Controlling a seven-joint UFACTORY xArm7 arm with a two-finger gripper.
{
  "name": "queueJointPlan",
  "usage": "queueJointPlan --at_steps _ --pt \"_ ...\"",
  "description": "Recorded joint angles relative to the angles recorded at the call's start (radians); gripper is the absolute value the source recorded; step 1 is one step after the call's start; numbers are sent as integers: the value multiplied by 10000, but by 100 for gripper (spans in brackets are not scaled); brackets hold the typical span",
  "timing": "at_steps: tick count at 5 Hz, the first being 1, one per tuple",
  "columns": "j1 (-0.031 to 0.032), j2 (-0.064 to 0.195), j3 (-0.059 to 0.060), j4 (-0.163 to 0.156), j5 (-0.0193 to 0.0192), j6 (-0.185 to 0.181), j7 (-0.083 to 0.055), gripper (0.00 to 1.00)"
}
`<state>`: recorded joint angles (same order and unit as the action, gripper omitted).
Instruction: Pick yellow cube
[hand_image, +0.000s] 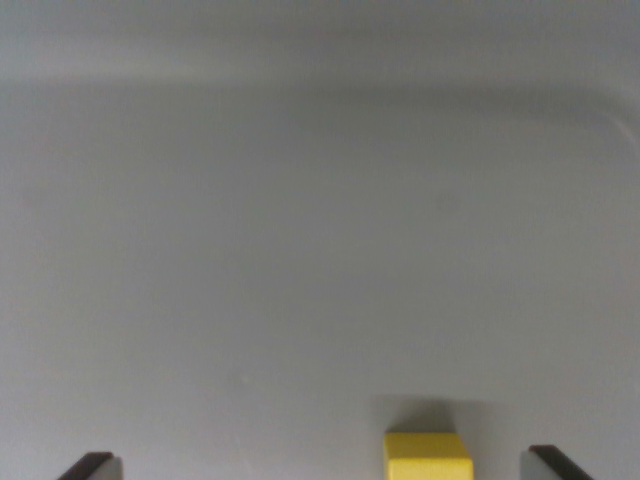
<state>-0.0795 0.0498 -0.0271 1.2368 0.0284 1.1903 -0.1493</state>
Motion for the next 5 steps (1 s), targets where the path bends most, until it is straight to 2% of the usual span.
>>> queueJointPlan --at_steps 1,2,3,4,5 --pt "-39 121 -65 -390 42 -468 -151 0" --pt "-39 121 -65 -390 42 -468 -151 0" --pt "-78 244 -131 -787 85 -943 -304 0" --pt "-78 244 -131 -787 85 -943 -304 0" --pt "-117 367 -197 -1183 127 -1417 -457 0"
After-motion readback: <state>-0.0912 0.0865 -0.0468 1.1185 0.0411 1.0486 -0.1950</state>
